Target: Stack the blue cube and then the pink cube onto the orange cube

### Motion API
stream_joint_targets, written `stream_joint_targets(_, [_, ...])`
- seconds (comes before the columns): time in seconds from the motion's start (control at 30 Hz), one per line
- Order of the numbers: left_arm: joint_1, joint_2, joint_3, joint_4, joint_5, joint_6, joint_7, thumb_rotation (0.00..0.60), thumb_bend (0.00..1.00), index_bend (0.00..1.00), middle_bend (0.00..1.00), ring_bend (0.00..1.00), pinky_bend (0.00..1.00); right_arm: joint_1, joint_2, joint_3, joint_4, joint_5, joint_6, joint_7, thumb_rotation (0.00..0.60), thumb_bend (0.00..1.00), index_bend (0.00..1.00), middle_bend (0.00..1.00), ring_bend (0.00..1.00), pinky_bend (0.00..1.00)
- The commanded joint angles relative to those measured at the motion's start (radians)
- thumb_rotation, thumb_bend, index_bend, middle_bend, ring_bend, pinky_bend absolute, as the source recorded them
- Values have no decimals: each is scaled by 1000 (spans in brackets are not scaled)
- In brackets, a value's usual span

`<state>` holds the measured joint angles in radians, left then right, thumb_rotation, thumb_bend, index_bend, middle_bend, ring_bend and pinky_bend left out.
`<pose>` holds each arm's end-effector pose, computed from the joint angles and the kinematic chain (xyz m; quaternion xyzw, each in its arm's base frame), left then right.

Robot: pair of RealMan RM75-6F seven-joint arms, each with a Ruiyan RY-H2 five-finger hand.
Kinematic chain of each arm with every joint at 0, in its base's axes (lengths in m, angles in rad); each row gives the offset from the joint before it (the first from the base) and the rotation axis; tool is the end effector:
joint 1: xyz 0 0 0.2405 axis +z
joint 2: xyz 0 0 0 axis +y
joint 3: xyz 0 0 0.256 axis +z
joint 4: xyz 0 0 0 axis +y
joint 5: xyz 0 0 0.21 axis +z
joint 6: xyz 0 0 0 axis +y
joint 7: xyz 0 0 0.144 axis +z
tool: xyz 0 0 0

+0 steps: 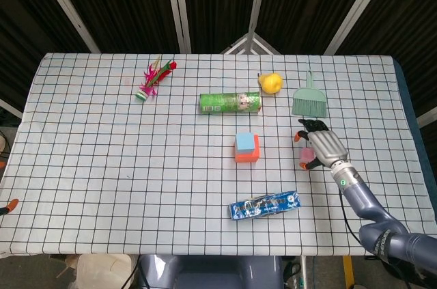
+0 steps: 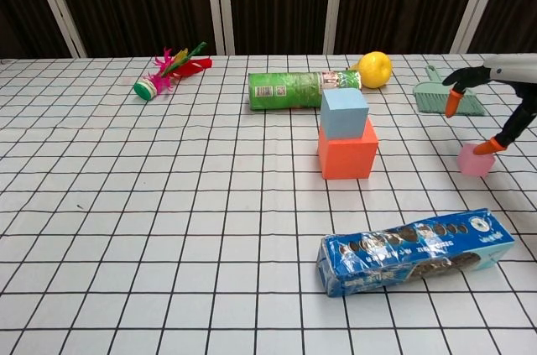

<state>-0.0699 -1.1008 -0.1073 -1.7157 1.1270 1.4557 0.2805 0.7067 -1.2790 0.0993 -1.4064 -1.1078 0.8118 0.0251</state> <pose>-0.3404 0.1776 0.1749 -0.5136 -0.4234 -0.2548 0.7015 -0.2400 -0.3660 0.0675 0.6988 -0.4658 0.3123 0.4441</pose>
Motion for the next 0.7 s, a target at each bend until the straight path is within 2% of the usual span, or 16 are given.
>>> stream_joint_targets(0.03, [4, 0, -5, -2, -4, 9, -1, 600, 205, 217, 8, 0, 18, 3, -26, 4, 46, 8, -29, 7, 600, 230, 378, 74, 25, 0])
stream_joint_targets(0.3, [1, -6, -10, -4, -15, 10, 21, 600, 205, 217, 8, 0, 18, 12, -73, 15, 127, 23, -46, -25, 600, 229, 378, 74, 25, 0])
stream_joint_targets(0.7, [10, 1, -9, -11, -8, 21, 15, 600, 206, 217, 8, 0, 18, -2, -100, 20, 174, 18, -41, -43, 600, 229, 393, 74, 25, 0])
